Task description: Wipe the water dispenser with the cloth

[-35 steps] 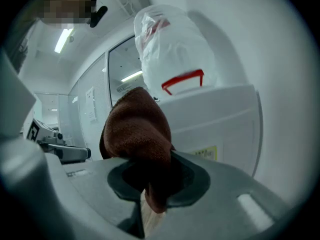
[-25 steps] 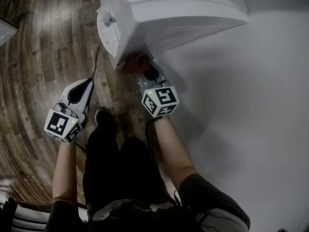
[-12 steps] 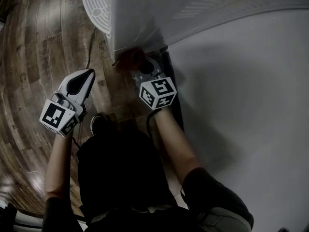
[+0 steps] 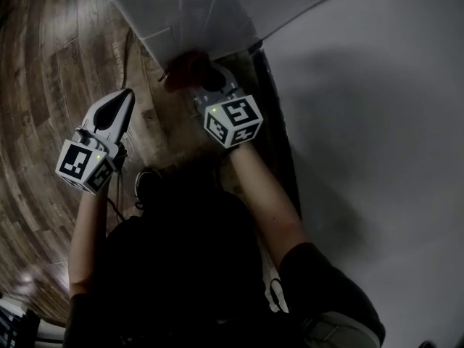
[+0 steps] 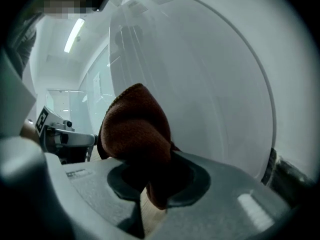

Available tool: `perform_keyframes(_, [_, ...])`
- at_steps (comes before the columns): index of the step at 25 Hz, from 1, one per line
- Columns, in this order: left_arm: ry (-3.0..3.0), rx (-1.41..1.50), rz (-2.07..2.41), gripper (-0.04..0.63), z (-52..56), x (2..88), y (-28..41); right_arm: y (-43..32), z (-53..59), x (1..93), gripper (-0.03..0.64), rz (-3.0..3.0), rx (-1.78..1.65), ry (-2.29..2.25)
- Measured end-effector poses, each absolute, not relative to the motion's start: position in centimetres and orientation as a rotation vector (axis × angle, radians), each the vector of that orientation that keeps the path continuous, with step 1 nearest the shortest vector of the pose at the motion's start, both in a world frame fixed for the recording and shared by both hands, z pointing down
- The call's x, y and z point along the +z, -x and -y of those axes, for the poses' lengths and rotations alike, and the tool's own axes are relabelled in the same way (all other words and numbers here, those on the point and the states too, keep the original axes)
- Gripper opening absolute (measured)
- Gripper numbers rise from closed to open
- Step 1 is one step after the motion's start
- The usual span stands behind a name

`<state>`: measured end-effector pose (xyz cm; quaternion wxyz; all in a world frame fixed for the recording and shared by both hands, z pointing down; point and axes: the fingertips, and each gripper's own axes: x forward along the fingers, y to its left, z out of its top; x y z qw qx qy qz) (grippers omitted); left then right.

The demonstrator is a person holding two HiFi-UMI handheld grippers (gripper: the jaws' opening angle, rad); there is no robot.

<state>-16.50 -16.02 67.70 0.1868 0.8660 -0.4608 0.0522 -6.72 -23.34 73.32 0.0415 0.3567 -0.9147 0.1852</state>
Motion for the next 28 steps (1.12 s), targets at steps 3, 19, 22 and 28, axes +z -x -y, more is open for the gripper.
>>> perform_keyframes(3, [-2.458, 0.154, 1.283, 0.016, 16.0, 67.9, 16.0, 6.6, 23.2, 76.1, 0.063, 2.723, 0.622, -1.121])
perform_keyframes(19, [-2.727, 0.07, 1.379, 0.017, 15.6, 46.5, 15.4, 2.5, 22.8, 48.2, 0.064, 2.819, 0.501, -1.149])
perform_keyframes(22, [-2.822, 0.038, 1.403, 0.017, 16.0, 38.9, 13.8, 1.5, 23.9, 37.4, 0.064, 2.941, 0.398, -1.188])
perform_keyframes(28, [-3.003, -0.068, 1.369, 0.017, 16.3, 25.3, 9.1, -0.2, 25.6, 20.2, 0.064, 3.1, 0.14, -1.276])
